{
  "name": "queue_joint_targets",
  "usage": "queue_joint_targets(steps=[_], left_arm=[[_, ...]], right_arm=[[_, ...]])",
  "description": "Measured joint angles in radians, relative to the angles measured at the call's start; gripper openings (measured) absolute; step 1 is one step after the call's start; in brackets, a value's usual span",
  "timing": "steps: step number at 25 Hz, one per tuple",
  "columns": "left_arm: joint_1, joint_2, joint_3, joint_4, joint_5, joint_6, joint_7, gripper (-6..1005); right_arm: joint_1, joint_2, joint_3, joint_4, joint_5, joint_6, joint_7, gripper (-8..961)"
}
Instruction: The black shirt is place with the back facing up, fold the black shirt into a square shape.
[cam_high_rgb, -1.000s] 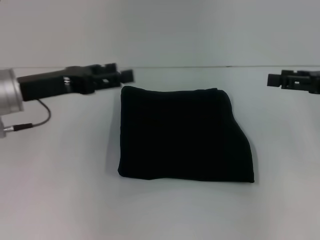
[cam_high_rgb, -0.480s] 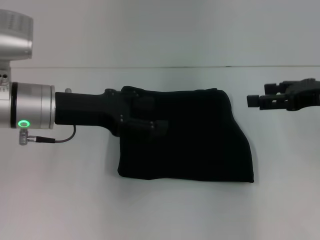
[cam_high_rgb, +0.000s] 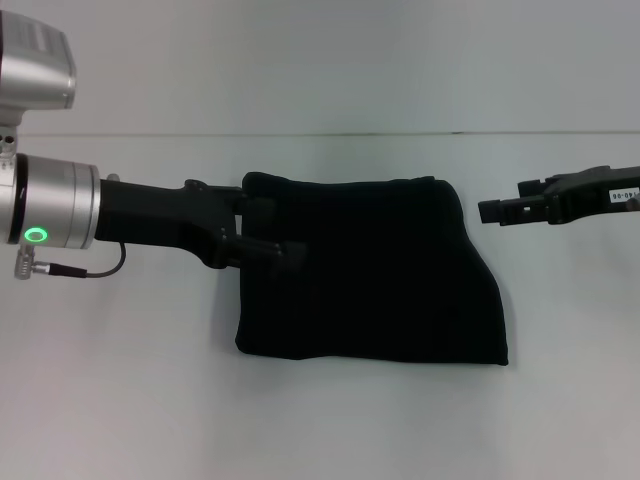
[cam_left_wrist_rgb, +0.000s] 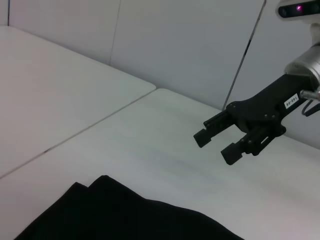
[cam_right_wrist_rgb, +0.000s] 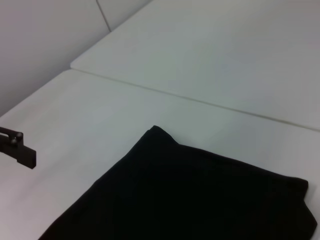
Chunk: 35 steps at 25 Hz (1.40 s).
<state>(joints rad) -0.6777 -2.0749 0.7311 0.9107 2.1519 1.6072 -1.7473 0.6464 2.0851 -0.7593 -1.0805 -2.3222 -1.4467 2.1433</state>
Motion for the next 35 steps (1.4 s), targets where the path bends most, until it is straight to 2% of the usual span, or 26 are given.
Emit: queue_joint_targets(steps=[35], left_arm=[[0.024, -0.002, -0.014, -0.006, 0.002, 0.010, 0.002, 877]], right_arm=[[0.009, -0.007, -0.002, 0.064, 0.034, -0.003, -0.057, 857]])
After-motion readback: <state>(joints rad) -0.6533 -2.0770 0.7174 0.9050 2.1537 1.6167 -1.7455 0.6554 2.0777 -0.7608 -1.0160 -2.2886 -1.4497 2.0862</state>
